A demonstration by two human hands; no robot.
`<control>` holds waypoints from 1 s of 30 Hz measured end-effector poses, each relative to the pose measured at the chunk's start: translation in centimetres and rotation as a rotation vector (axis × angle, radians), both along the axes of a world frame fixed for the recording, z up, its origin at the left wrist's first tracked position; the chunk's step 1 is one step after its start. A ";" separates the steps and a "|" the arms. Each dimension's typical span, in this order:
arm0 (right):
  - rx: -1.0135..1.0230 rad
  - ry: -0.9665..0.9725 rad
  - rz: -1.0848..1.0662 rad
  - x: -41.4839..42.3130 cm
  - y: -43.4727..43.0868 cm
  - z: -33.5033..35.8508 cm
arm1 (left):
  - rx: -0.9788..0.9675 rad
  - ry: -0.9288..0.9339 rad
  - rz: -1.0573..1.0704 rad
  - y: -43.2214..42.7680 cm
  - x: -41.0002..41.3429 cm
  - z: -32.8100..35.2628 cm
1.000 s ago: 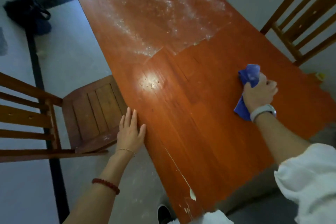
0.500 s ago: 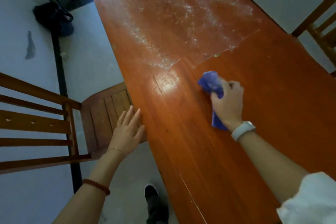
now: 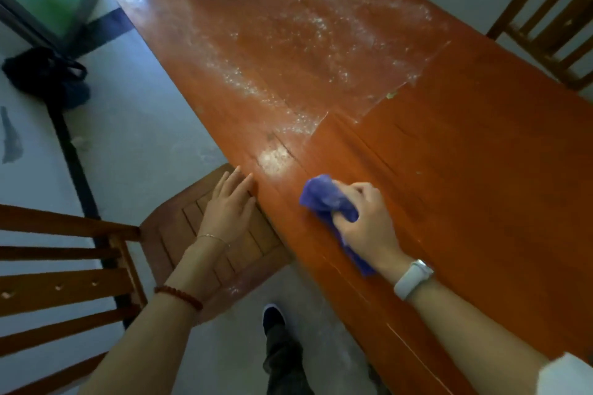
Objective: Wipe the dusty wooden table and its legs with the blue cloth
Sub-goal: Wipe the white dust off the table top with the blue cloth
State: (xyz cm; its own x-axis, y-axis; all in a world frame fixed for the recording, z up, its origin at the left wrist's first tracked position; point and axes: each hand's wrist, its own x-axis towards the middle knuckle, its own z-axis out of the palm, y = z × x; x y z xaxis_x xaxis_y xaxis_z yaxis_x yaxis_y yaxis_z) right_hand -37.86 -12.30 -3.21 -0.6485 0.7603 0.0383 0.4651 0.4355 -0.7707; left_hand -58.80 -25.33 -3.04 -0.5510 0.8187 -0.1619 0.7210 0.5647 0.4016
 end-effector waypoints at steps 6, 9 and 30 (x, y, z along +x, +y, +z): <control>0.276 -0.210 -0.027 -4.9 -5.3 -1.6 | -0.080 -0.073 -0.177 0.1 -3.8 -1.1; -0.080 -0.126 0.243 -5.5 -8.0 -0.1 | -0.026 -0.070 -0.211 -0.4 -5.3 -0.5; 0.015 -0.458 -1.014 -9.2 18.7 0.8 | -0.136 0.104 0.055 10.1 -12.5 -1.1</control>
State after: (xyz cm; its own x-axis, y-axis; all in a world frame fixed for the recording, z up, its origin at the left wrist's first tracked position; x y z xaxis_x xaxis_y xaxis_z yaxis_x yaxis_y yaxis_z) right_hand -47.07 6.35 -2.37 0.3173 0.9478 -0.0318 0.8505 -0.2993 -0.4324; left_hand -71.34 -15.19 -4.10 -0.6137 0.7615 -0.2085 0.7215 0.6482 0.2435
